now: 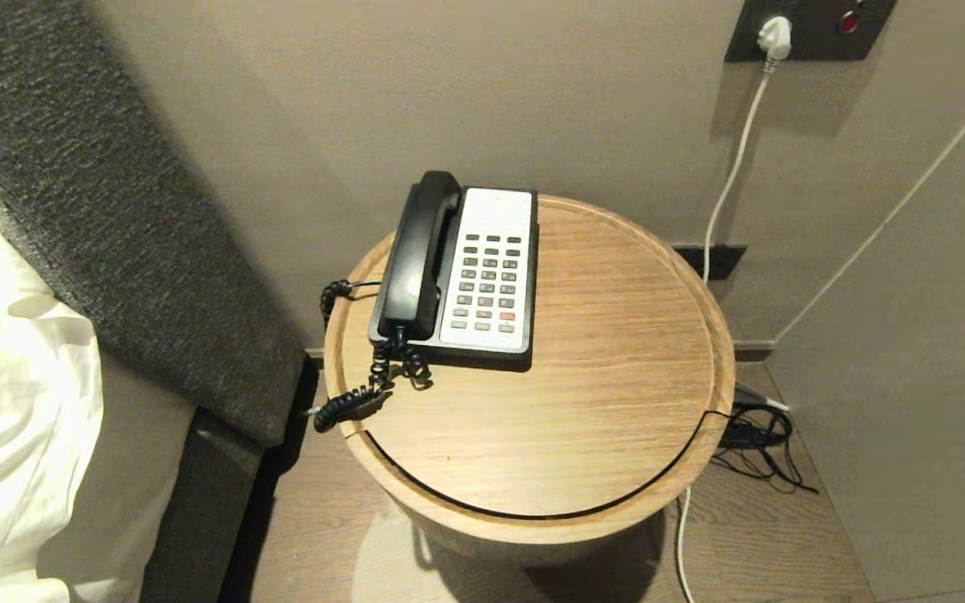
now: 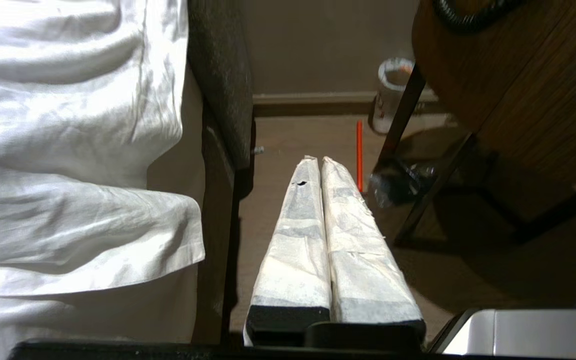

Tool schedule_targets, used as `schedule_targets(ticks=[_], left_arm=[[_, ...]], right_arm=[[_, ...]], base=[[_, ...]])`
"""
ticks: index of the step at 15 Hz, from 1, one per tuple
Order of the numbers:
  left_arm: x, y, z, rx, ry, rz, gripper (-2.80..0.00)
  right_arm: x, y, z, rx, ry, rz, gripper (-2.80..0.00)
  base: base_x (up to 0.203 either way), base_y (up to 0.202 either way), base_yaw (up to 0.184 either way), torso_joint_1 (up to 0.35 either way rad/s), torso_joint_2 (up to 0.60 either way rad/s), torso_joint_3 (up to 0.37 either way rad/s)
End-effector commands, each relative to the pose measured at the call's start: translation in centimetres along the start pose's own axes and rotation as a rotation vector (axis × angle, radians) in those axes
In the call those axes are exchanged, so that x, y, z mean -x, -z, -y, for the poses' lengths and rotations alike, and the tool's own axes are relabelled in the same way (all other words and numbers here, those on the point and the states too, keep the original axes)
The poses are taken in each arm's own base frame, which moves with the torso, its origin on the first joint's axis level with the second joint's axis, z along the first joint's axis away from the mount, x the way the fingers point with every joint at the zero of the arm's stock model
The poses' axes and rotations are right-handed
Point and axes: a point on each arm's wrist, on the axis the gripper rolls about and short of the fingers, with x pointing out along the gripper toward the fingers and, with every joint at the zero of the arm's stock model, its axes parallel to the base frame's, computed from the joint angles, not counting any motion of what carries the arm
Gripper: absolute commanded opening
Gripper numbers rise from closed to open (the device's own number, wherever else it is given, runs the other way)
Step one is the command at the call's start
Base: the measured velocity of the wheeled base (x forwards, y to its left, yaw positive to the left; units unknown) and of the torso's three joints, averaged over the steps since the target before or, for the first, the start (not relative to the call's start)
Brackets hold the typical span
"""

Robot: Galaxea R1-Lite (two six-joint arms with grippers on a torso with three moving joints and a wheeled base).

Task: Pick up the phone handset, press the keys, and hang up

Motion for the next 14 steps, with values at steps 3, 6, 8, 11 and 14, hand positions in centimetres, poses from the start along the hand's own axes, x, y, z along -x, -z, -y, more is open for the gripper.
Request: schedule_targets(ticks=[3,6,8,11,14], left_arm=[[-0.04,0.09,0.00,0.006,-0.001,-0.003,-2.80],[-0.04,0.09,0.00,0.008,-0.001,-0.003,-2.80],[-0.04,0.09,0.00,0.011,-0.002,-0.003,-2.80],[-0.04,0.08,0.00,0.012,-0.002,-0.003,-2.80],[-0.04,0.07,0.00,0.012,-0.002,-0.002,-2.80]], right_arm=[[-0.02,-0.01,0.00,0.000,0.000,-0.002,-2.80],[-0.02,0.00,0.00,0.000,0.000,-0.003,-2.80],[-0.02,0.00,0.00,0.000,0.000,-0.003,-2.80],[-0.02,0.00,0.00,0.000,0.001,-0.003,-2.80],[-0.02,0.00,0.00,-0.002,0.002,-0.003,-2.80]], base=[[0.000,0.000,0.000,0.002,0.00,0.205],[0.000,0.000,0.000,0.000,0.01,0.205],[0.000,0.000,0.000,0.001,0.00,0.203],[0.000,0.000,0.000,0.003,0.00,0.209],[0.000,0.000,0.000,0.003,0.00,0.190]])
